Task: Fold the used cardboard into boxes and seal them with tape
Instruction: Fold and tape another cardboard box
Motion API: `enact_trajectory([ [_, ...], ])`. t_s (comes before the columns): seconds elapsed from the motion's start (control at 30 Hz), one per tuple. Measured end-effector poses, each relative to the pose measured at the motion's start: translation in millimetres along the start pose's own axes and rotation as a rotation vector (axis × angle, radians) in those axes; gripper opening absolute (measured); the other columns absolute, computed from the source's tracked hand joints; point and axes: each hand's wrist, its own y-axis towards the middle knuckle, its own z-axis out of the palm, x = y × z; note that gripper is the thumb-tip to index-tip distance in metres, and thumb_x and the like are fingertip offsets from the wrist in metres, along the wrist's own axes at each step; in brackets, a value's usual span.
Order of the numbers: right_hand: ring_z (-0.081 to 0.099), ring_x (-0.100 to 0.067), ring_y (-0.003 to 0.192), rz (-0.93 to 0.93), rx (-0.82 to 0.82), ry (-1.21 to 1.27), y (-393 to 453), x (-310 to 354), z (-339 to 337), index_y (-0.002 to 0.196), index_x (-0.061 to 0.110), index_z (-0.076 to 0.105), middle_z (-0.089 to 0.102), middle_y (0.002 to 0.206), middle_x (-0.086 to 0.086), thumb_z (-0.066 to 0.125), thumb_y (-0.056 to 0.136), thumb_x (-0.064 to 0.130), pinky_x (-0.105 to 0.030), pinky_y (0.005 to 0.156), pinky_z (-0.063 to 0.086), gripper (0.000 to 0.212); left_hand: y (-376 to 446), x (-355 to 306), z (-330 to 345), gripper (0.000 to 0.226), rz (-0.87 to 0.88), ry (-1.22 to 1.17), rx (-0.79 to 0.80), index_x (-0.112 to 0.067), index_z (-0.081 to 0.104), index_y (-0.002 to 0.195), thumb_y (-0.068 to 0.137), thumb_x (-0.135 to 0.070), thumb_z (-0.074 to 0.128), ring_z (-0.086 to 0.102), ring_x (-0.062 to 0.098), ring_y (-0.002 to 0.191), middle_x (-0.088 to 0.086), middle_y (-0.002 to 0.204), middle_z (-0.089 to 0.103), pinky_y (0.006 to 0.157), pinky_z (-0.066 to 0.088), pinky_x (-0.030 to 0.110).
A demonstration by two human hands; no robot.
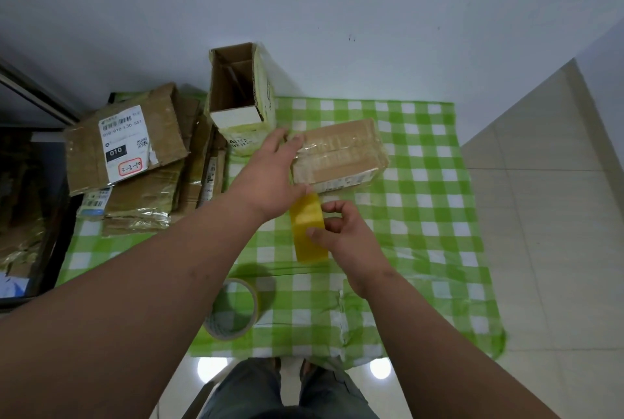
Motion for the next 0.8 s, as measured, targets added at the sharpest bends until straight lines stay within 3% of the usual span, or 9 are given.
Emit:
enact_trajectory([
  [0.13,0.069,-0.005,0.085,-0.011,0.077,-0.046,-2,-6,1,0.113,0.018,0.056,0.074,0.1,0.0,0.063,0.094,0.01,-0.013,0.068,0.05,0.022,9,1,-6,0.089,0.005,0.134,0.08,-0.025,0.009,0.158,0.091,-0.041,0.066,0.021,0.025,0.148,-0.005,0.164,0.0,0.117,0.027,0.038],
  [0.4,0.066,-0.013,0.096,-0.048,0.051,-0.155,-2,-17,5,0.101,0.026,0.056,0.071,0.104,0.001,0.06,0.098,0.019,-0.022,0.082,0.051,0.009,18,-1,-12,0.089,0.013,0.266,0.166,-0.025,0.0,0.158,0.094,-0.047,0.057,0.027,0.03,0.146,-0.006,0.165,-0.008,0.113,0.035,0.046],
  [0.57,0.055,-0.008,0.074,-0.039,0.0,-0.271,-7,-26,5,0.097,0.022,0.054,0.056,0.08,0.01,0.055,0.1,0.03,-0.015,0.06,0.04,0.009,19,1,-14,0.089,0.025,0.31,0.19,-0.026,-0.002,0.157,0.094,-0.051,0.055,0.028,0.03,0.146,-0.008,0.164,-0.01,0.112,0.037,0.049],
  [0.7,0.05,-0.005,0.071,-0.032,0.008,-0.329,-4,-29,3,0.101,0.019,0.055,0.053,0.078,0.009,0.056,0.099,0.03,-0.019,0.06,0.038,0.012,15,-2,-15,0.09,0.011,0.249,0.183,-0.028,-0.003,0.157,0.094,-0.046,0.058,0.022,0.025,0.149,-0.009,0.165,-0.012,0.115,0.032,0.045],
  [0.77,0.049,-0.002,0.067,-0.013,0.033,-0.33,-2,-27,2,0.096,0.022,0.055,0.053,0.076,0.011,0.057,0.099,0.03,-0.013,0.057,0.037,0.009,10,-5,-14,0.093,-0.006,0.102,0.143,-0.031,0.0,0.157,0.092,-0.038,0.066,0.027,0.022,0.147,-0.009,0.165,-0.001,0.113,0.031,0.04],
  [0.8,0.05,-0.001,0.067,-0.003,0.047,-0.332,-2,-25,1,0.094,0.023,0.055,0.054,0.076,0.012,0.057,0.099,0.029,-0.011,0.055,0.036,0.008,7,-5,-11,0.093,-0.026,-0.003,0.101,-0.032,0.005,0.156,0.089,-0.033,0.07,0.036,0.021,0.141,-0.006,0.163,0.016,0.108,0.035,0.036],
])
